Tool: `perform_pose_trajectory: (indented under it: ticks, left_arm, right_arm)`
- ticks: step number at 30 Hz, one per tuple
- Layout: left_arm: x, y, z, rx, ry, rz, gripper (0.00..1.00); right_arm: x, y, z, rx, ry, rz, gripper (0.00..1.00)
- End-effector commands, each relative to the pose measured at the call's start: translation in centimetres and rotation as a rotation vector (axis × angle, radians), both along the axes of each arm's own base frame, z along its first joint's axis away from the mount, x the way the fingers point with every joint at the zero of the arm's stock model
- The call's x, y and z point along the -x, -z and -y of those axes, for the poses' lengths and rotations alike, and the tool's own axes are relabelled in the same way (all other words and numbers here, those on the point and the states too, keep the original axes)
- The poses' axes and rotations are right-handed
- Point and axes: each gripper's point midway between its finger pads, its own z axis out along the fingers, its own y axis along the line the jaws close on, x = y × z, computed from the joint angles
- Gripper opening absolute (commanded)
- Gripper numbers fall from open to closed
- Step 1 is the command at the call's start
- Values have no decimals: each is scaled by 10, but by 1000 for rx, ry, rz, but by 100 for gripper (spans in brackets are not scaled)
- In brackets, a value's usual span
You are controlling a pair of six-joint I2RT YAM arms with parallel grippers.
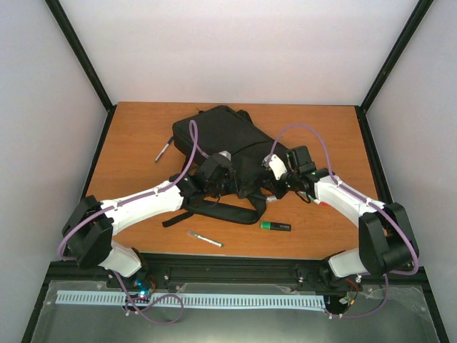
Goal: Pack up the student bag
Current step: Zip the student bag at the center of the board.
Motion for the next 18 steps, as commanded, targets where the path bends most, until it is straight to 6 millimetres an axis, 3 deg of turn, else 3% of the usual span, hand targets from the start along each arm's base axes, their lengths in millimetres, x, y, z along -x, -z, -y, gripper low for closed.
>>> perform_pose_trajectory:
  ticks: [1, 5, 10, 18]
  left_arm:
    - [-20, -51, 14, 107, -17, 120, 1]
    - [-20, -51, 13, 105, -19, 120, 1]
    - [-19, -50, 12, 102, -21, 122, 1]
    - [-19, -52, 12, 112, -17, 123, 1]
  right_arm:
    - [-7, -4, -7, -24, 0, 26, 12]
    - [-5, -5, -7, -20, -5, 27, 3]
    - [1, -12, -8, -35, -22, 20, 3]
    - [-5, -8, -13, -56, 0, -14, 12]
